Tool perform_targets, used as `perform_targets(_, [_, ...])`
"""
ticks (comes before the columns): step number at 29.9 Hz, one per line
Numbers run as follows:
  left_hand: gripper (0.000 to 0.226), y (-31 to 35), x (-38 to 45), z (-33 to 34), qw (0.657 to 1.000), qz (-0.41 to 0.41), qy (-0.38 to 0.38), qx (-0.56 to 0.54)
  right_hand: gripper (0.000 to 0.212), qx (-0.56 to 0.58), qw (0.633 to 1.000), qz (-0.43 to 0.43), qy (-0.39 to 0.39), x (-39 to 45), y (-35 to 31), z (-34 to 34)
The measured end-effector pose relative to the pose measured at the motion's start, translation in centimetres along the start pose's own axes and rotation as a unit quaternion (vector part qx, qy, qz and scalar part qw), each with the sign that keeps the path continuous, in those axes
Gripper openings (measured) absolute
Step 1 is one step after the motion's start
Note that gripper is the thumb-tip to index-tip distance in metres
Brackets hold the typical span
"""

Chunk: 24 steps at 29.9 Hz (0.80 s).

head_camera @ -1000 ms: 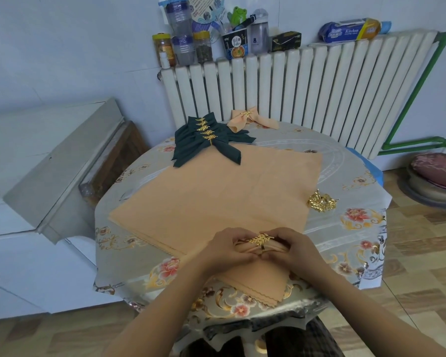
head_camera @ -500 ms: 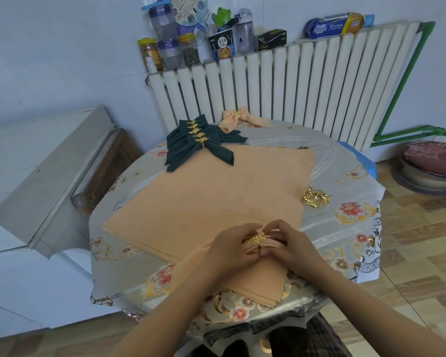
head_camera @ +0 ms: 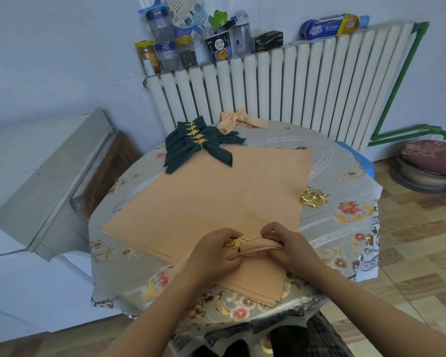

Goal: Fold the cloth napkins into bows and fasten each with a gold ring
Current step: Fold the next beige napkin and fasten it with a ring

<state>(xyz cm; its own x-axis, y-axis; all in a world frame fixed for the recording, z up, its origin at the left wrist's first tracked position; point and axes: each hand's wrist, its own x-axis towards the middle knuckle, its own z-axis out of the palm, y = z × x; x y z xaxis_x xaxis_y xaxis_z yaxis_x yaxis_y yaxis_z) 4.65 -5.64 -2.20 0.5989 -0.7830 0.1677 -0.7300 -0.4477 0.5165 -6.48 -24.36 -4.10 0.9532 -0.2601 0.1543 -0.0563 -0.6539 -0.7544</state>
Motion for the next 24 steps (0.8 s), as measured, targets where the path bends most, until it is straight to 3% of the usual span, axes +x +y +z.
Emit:
perform_targets(7, [0.056, 0.1, -1.2, -0.4, 0.998, -0.006, 0.007, 0.069, 0.044, 0.008, 1.000, -0.011, 0.001, -0.1, -0.3, 0.0])
perform_targets(10, [0.060, -0.3, -2.4, -0.9, 0.992, -0.056, 0.037, 0.102, 0.056, -0.010, 0.999, -0.043, -0.008, -0.3, -0.3, 0.2])
perform_targets(12, [0.062, -0.4, -3.3, -1.2, 0.989, -0.050, 0.073, 0.119, 0.057, -0.055, 0.994, -0.088, -0.015, -0.3, -0.6, 0.5])
perform_targets(16, [0.043, -1.0, -4.2, -0.6, 0.984, 0.002, 0.108, 0.140, 0.059, -0.196, 0.963, -0.184, 0.019, 1.0, -1.6, 1.9])
perform_targets(20, [0.046, -0.2, -4.0, -0.8, 0.992, -0.035, 0.099, 0.064, 0.056, -0.199, 0.963, -0.182, -0.010, 2.2, -3.1, 2.5])
perform_targets(24, [0.027, 0.3, -3.5, -1.1, 0.988, -0.108, 0.104, -0.046, 0.063, -0.116, 0.984, -0.132, -0.017, 1.6, -2.8, 2.8])
